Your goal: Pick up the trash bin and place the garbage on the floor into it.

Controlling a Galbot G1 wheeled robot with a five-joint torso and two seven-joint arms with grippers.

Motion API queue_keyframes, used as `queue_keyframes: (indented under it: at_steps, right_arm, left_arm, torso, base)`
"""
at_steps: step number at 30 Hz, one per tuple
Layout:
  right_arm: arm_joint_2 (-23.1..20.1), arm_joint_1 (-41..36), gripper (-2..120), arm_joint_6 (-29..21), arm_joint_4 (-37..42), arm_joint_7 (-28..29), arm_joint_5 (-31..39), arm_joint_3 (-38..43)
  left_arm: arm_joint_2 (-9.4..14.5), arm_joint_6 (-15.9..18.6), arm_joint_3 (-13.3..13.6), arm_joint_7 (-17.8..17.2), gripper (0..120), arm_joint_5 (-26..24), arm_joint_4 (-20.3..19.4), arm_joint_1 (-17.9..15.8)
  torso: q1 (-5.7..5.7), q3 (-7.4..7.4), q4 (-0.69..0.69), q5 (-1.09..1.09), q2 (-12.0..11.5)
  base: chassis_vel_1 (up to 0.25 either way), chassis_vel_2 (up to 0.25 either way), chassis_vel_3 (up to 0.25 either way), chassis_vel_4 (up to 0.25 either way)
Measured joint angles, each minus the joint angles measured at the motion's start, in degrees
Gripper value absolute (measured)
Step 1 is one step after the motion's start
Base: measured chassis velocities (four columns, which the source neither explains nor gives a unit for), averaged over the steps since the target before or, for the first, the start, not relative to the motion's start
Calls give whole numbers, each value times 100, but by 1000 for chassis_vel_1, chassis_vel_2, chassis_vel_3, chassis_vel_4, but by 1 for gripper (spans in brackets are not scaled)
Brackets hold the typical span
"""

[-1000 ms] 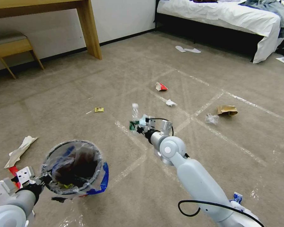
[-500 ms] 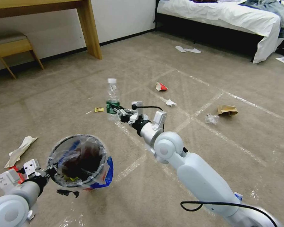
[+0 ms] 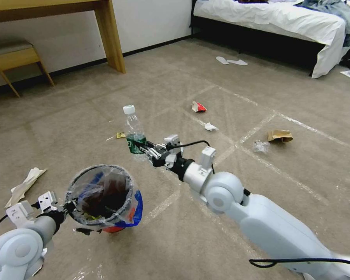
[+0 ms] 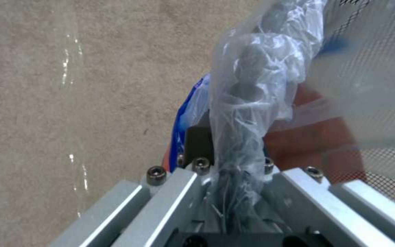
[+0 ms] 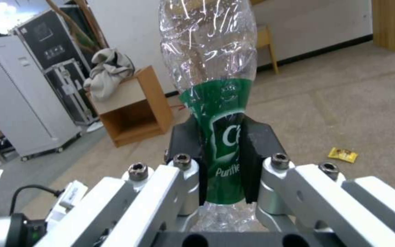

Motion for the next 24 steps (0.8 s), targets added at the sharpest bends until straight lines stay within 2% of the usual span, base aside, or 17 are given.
queue_keyframes:
  at_steps: [12, 24]
  right_arm:
    - [109, -80, 13, -25, 43, 131, -33, 82]
    - [578, 94, 13, 82, -133, 147, -18, -242]
  left_arm:
    - [90, 0, 21, -103, 1, -151, -71, -43]
    - [184, 0, -20, -252, 1, -329, -205, -27]
  torso:
    - [0, 0, 1, 0, 0]
    - [0, 0, 1, -1, 0]
  base:
    - [0, 0, 0, 0]
    - [0, 0, 0, 0]
